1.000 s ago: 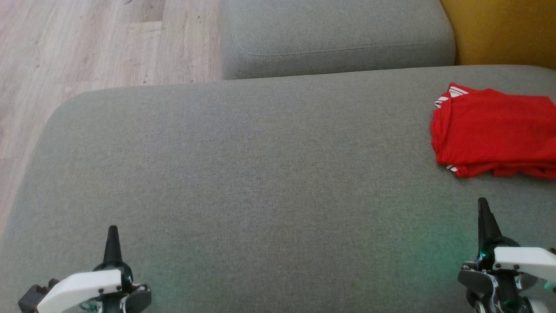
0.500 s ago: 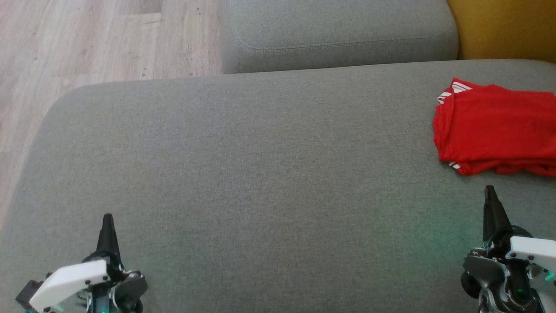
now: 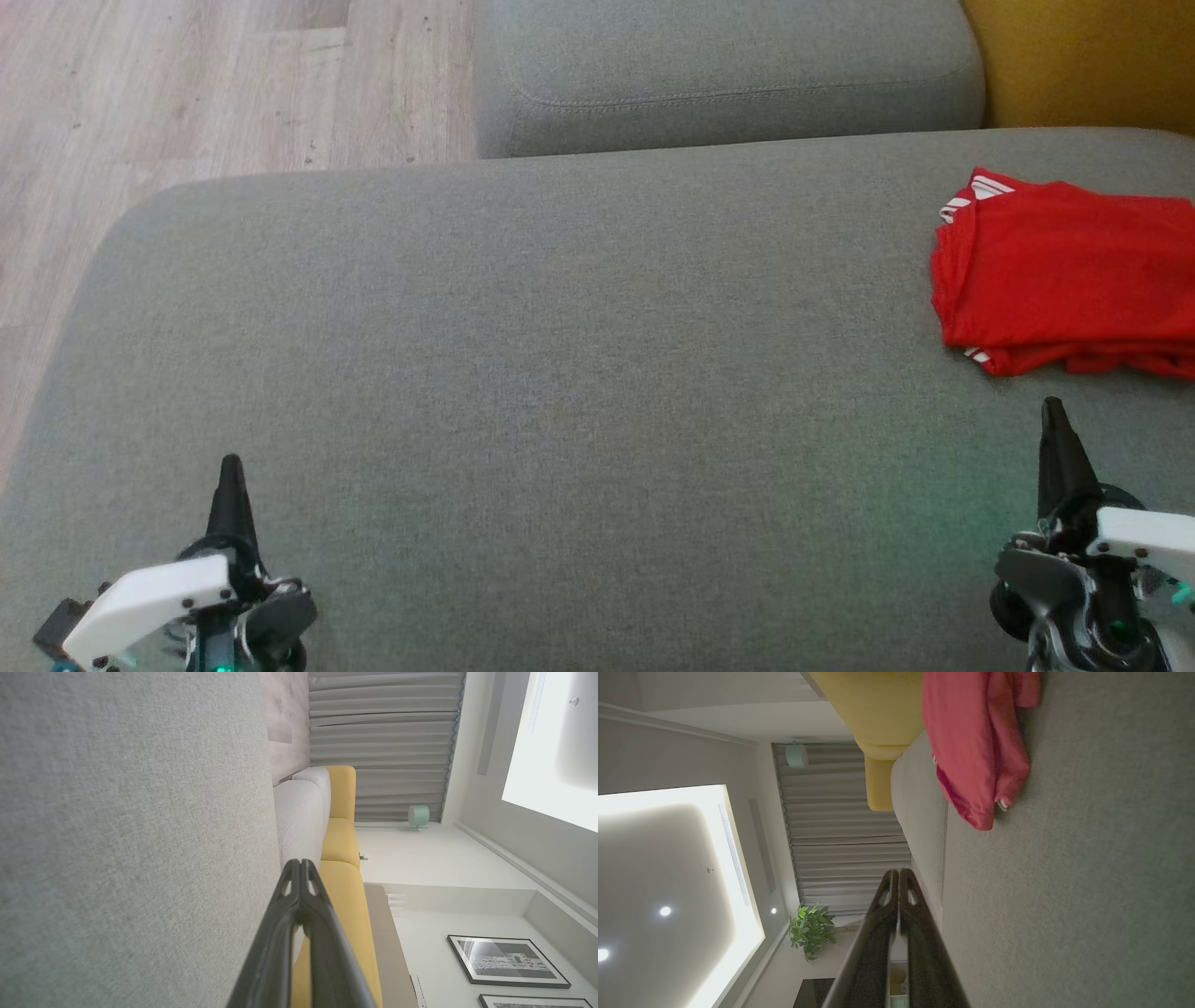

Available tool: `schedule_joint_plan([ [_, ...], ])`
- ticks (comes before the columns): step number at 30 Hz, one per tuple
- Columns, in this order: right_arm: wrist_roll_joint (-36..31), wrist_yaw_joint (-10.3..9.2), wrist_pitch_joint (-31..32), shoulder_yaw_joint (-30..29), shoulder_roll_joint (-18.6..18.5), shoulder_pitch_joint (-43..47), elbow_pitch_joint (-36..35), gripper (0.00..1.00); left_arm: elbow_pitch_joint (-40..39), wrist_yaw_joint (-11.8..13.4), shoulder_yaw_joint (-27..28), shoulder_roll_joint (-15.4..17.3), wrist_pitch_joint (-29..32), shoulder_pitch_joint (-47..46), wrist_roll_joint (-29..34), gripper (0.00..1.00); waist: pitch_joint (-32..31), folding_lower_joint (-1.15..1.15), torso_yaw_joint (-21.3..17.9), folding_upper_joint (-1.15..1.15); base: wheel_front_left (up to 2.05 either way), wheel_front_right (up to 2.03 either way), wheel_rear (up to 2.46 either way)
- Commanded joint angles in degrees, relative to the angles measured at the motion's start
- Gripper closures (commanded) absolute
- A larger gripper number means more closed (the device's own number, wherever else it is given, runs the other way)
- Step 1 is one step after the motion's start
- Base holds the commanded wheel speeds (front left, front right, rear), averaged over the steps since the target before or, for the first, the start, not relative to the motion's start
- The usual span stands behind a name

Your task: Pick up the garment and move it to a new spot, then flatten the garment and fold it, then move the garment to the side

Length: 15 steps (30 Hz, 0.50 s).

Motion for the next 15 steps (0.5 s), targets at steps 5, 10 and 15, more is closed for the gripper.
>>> schedule_joint_plan([
  [5, 0.4, 0.4, 0.4, 1.2, -0.3, -3.2, -2.2, 1.0, -2.1, -0.4, 2.3, 0.2, 0.2, -2.7, -0.3, 1.0, 0.0, 0.0, 0.0, 0.0, 0.0, 0.0, 0.0],
  [10, 0.4, 0.4, 0.4, 1.2, -0.3, -3.2, -2.2, 1.0, -2.1, -0.4, 2.3, 0.2, 0.2, -2.7, -0.3, 1.0, 0.0, 0.0, 0.0, 0.0, 0.0, 0.0, 0.0],
  [15, 0.4, 0.4, 0.4, 1.2, -0.3, -3.2, -2.2, 1.0, -2.1, -0.4, 2.3, 0.2, 0.2, -2.7, -0.3, 1.0, 0.0, 0.0, 0.0, 0.0, 0.0, 0.0, 0.0],
])
